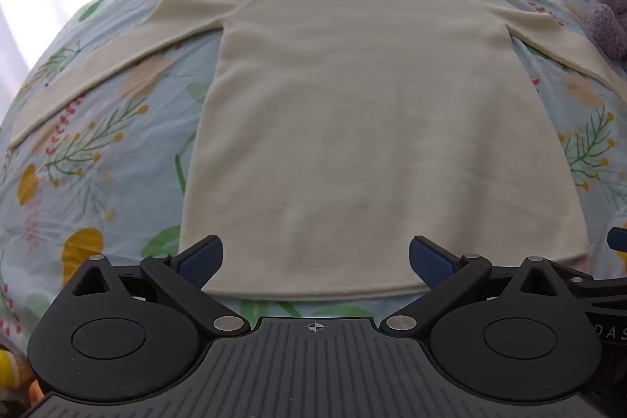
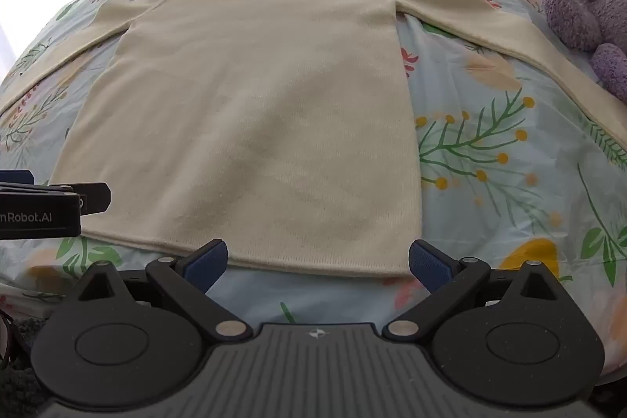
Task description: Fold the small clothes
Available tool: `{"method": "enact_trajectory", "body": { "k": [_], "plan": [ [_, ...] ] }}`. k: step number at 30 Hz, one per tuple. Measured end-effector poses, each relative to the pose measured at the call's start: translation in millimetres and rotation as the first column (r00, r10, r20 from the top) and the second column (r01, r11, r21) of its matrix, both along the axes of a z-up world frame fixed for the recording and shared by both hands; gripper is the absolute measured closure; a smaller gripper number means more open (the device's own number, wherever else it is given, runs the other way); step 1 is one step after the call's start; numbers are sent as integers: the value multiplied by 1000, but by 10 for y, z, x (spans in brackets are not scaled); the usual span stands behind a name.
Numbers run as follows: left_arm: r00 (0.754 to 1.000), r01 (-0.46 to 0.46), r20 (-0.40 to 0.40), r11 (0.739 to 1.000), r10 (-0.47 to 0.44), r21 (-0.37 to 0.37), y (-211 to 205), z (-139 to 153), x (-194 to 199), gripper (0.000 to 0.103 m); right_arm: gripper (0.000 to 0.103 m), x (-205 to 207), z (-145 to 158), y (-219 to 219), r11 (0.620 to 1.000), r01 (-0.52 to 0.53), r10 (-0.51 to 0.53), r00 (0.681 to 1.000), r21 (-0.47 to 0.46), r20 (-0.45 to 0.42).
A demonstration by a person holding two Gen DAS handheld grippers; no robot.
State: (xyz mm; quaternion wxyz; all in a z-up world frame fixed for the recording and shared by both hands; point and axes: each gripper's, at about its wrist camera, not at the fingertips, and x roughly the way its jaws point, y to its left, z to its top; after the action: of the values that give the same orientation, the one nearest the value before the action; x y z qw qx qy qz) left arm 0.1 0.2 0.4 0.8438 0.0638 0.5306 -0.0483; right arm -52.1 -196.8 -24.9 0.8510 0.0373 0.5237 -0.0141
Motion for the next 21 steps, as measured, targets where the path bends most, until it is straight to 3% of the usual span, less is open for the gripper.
{"method": "enact_trajectory", "body": {
  "k": [21],
  "plan": [
    [1000, 0, -3, 1000, 0, -4, -7, -13, 4, 0, 4, -19, 21, 2, 1000, 4, -4, 1000, -1, 7]
  ]
}}
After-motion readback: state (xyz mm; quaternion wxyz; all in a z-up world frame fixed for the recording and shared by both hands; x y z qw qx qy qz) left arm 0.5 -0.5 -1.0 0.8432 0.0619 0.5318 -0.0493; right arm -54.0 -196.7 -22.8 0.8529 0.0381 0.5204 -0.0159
